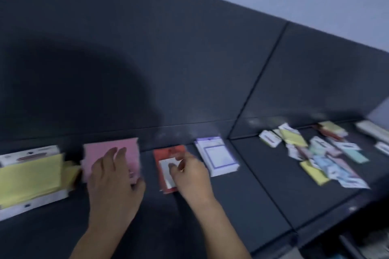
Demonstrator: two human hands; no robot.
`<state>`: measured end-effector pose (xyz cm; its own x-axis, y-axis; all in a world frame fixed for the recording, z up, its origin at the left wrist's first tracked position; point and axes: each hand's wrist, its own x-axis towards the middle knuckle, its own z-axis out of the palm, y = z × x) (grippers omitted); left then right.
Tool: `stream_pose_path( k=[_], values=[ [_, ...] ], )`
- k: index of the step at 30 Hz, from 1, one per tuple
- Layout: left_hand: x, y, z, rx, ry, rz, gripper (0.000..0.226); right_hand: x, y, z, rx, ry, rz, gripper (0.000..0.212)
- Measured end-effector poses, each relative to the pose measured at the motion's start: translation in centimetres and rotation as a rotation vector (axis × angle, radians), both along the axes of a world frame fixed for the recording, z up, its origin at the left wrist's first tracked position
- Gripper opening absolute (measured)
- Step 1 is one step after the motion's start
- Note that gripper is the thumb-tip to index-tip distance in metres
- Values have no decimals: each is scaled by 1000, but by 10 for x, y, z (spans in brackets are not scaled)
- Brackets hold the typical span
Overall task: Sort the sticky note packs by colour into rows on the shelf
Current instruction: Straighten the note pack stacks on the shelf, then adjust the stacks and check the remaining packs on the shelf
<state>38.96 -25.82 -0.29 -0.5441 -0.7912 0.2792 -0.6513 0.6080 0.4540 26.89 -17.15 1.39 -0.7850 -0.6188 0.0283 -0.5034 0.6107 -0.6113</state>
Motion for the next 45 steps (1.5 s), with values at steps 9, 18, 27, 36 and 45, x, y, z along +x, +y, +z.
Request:
stream_pose_path(
  k=[9, 18, 27, 36, 45],
  values=[
    [-113, 121, 17, 95, 72, -376, 67, -83, 159, 1, -55, 30, -257, 13],
    [-247, 304, 32, 239, -21, -688, 60, -174, 362, 11, -150, 49, -498, 14],
    [-338, 410, 41, 185, 28, -900, 37, -245, 495, 21, -129, 110, -492, 21],
    [-437, 412, 25, 289, 91, -820, 28, -336, 508, 2, -80, 86, -468, 34],
    [-561, 390, 21, 323, 101, -733, 29, -470, 482, 7, -33, 138, -397, 30]
  ],
)
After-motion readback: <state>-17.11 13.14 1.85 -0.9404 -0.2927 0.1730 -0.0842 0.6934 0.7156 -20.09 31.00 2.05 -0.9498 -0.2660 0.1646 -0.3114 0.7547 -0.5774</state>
